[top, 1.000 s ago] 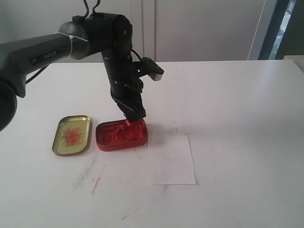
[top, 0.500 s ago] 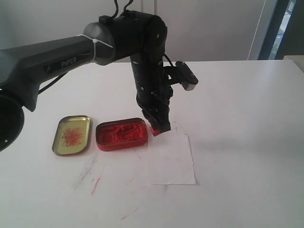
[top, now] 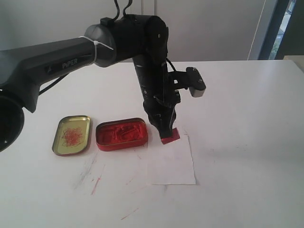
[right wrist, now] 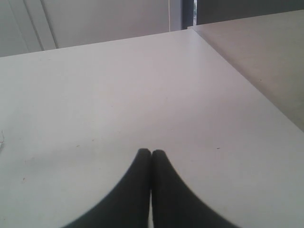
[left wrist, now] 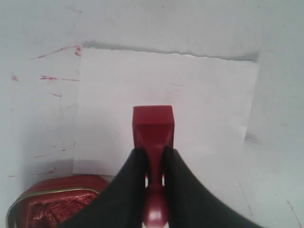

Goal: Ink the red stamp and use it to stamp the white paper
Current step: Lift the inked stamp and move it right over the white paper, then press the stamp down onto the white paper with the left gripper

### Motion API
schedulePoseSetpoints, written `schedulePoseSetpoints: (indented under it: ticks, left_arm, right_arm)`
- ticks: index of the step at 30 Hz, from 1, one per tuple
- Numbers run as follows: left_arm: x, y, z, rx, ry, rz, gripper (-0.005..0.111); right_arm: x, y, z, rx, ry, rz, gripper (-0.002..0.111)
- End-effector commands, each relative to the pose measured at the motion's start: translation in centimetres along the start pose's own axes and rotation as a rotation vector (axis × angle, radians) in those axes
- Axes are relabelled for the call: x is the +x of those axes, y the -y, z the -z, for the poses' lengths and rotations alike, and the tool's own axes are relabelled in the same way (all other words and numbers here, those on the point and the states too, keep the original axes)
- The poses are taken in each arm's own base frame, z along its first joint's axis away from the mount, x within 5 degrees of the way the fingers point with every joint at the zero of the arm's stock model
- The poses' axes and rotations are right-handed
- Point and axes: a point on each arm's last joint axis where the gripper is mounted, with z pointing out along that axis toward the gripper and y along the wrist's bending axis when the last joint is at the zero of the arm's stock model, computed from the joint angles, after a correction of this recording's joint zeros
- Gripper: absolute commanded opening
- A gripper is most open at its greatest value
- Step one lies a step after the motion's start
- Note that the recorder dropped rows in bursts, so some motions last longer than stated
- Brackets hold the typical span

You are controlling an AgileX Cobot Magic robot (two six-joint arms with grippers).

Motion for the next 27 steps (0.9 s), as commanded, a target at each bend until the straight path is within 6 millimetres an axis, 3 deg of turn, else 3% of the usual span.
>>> schedulePoseSetpoints:
  ticks: [1, 10, 17, 27]
  left_arm:
    - [0.7, 1.4, -0.3, 0.107, -0.065, -0.059, 0.000]
    - [1.3, 1.7, -1.3, 0.095, -0.139, -0.021, 0.000]
    - [-0.6, 4.1, -2.0, 0.030, -0.216, -0.072, 0.000]
    - [-0.3, 3.7, -2.2, -0.068, -0.302, -0.065, 0.000]
  right_arm:
    - [0.0, 0.0, 0.0, 0.004, 0.016, 0.007, 0.000]
    - [0.0, 0.0, 0.0, 0.004, 0.016, 0.007, 0.000]
    - [0.0, 0.0, 0.0, 0.004, 0.016, 0.007, 0.000]
    - [0.0, 0.0, 0.0, 0.004, 0.016, 0.007, 0.000]
